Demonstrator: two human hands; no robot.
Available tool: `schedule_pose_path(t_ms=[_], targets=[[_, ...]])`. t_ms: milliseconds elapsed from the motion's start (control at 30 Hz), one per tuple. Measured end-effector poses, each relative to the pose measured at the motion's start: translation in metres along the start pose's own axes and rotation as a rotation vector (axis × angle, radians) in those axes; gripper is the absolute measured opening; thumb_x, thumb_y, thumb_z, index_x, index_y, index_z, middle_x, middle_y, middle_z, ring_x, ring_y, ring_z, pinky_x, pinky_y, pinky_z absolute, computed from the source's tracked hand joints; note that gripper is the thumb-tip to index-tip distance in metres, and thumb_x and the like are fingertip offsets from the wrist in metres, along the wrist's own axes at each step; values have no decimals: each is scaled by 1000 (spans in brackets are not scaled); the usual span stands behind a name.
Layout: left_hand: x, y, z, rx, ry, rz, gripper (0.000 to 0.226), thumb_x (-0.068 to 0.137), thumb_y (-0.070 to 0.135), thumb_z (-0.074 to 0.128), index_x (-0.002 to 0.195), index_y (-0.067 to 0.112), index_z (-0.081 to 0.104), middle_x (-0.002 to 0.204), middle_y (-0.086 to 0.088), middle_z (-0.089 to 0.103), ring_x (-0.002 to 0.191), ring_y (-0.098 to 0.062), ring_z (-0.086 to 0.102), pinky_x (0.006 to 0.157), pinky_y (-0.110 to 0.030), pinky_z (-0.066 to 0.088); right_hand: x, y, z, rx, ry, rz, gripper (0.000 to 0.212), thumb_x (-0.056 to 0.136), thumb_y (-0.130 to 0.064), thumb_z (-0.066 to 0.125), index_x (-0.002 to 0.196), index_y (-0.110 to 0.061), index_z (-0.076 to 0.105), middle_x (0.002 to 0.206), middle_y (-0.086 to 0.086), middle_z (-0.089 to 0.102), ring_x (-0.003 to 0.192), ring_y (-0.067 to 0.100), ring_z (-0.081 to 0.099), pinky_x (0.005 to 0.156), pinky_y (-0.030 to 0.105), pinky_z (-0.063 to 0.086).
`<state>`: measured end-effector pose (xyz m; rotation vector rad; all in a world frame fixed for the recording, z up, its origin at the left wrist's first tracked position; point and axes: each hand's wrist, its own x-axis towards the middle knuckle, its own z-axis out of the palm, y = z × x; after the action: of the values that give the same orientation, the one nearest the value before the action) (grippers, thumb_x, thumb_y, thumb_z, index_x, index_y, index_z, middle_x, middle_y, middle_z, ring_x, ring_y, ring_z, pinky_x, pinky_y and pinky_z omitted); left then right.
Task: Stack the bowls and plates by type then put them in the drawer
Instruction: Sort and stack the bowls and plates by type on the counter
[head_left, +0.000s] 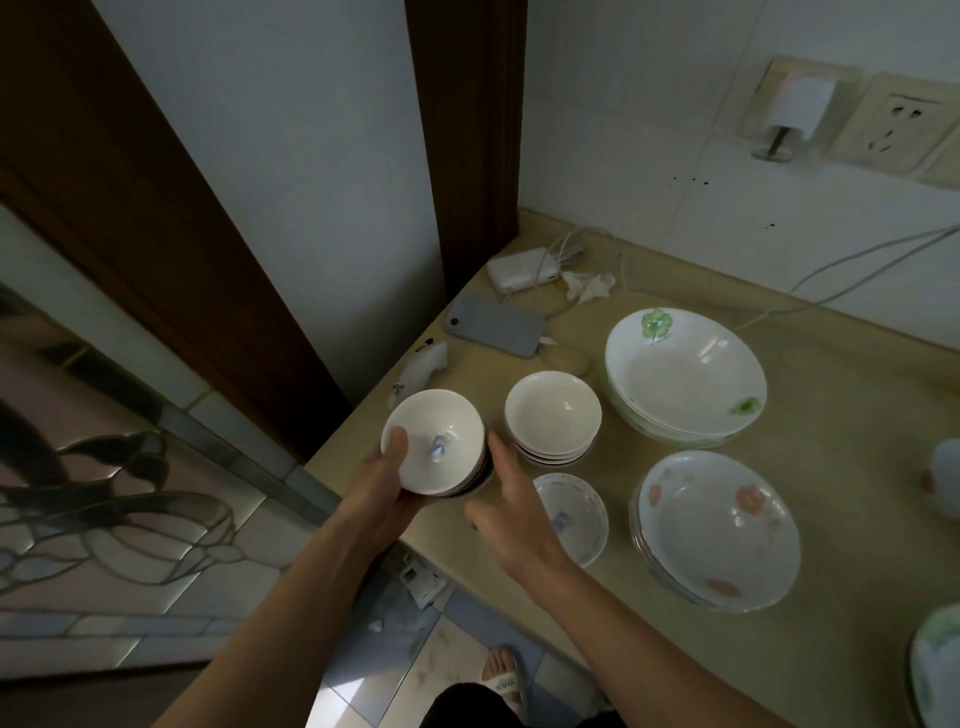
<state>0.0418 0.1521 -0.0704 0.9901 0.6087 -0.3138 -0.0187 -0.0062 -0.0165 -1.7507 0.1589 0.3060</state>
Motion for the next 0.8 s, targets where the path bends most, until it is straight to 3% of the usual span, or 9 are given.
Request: schedule_pose_path(t_ms=[67,200,300,367,433,533,700,800], targets=[[1,0,0,35,-5,13,17,103,35,51,110,23,61,111,-11,71,96,-34,73,69,-49,61,0,3,0,1,-1,7,74,92,-7,62,127,-60,26,141,-21,34,112,-12,40,102,19,36],[0,1,-1,49,-17,8,18,104,36,50,112,23,60,119,-12,67,102,-35,71,69,-46,61,-3,6,2,1,-1,13,76,92,-7,62,130,-60,21,142,-26,28,125,-8,29,104,16,32],[-2,3,0,53,-6,27,17,103,35,51,111,23,60,113,-9,70,92,-27,75,66,-39,62,-5,7,4,7,-3,20,81,93,-8,63,148,-49,20,156,-16,31,141,3,29,118,29,33],[-2,4,-1,58,-1,34,18,103,35,52,113,22,60,112,-7,71,91,-24,75,66,-34,62,-6,7,6,5,-2,18,80,93,-8,63,147,-49,20,157,-14,35,147,10,29,122,40,32],[-3,4,-4,62,-3,43,20,103,35,51,114,21,60,115,-7,71,95,-23,74,67,-31,61,-7,6,8,1,11,0,77,93,-9,63,141,-52,22,152,-16,39,146,10,32,121,38,34],[-7,9,-7,92,-3,75,19,103,37,50,112,24,60,115,-6,70,95,-21,73,67,-27,60,-9,2,12,12,-5,-14,76,95,-9,63,150,-45,24,158,-11,37,147,11,33,121,36,34],[-15,25,-14,120,107,167,30,102,40,52,126,24,55,120,-7,64,106,-29,64,67,-34,59,-4,-10,14,32,-85,-69,78,94,-5,59,158,-36,25,156,-8,41,146,14,36,120,45,35],[-24,41,-22,120,92,207,18,101,42,53,114,35,61,121,-6,62,107,-32,64,62,-36,61,5,-24,12,119,-172,-154,74,91,5,56,155,-26,36,150,-6,49,142,7,43,119,36,37]])
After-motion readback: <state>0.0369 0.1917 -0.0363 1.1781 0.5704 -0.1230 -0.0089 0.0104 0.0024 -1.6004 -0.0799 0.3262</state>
